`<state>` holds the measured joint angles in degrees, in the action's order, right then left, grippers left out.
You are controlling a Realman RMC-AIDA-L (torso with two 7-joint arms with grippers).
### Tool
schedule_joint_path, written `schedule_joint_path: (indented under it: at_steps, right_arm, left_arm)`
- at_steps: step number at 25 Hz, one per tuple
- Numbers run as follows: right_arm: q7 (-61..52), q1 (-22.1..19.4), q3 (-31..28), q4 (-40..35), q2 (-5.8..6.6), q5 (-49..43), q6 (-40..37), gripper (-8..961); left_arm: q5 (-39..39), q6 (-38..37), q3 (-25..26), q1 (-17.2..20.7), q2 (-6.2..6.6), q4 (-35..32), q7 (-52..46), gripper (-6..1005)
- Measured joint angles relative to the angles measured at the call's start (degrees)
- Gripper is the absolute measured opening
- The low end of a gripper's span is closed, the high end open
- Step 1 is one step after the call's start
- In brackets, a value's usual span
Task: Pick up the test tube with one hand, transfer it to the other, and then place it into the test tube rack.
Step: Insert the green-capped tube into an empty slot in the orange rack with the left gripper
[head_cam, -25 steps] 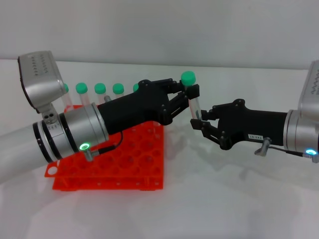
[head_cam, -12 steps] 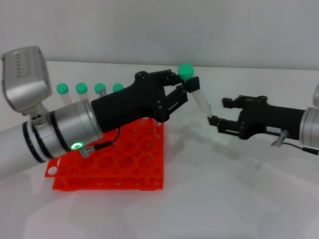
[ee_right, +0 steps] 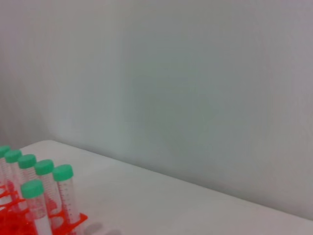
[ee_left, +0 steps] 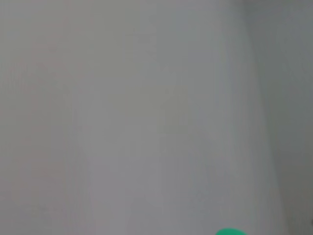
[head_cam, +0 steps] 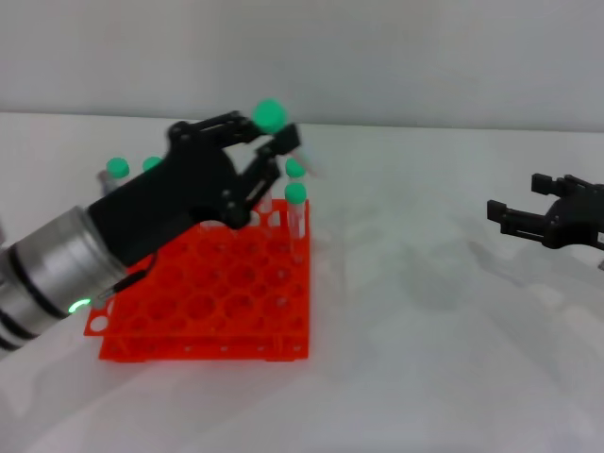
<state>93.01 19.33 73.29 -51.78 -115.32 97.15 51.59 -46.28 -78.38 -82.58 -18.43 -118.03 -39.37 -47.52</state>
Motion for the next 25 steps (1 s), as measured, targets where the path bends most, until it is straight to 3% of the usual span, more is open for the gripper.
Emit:
schedule_joint_path:
  at_steps: [4, 16, 21, 25]
  right_arm:
    - [-0.1, -0.7, -0.1, 0.6, 0.08, 0.8, 0.2, 874]
    - [-0.1, -0.3, 0.2, 2.9, 0.10, 1.0, 0.3, 874]
    - [-0.1, -0.2, 0.3, 3.5, 0.10, 1.0, 0.3, 874]
    - [-0.1, 0.0, 0.3, 4.4, 0.04, 1.0, 0.3, 874]
  left_arm:
    - [-0.1, 0.8, 1.6, 3.8, -0.98, -2.2, 2.1, 219]
    - [3.2, 3.0, 1.3, 8.7, -1.56, -1.6, 4.4, 226]
    - [4.1, 5.0, 1.6, 8.7, -1.40, 0.3, 4.5, 229]
    - [6.1, 6.0, 1.7, 5.7, -1.07, 4.9, 4.1, 231]
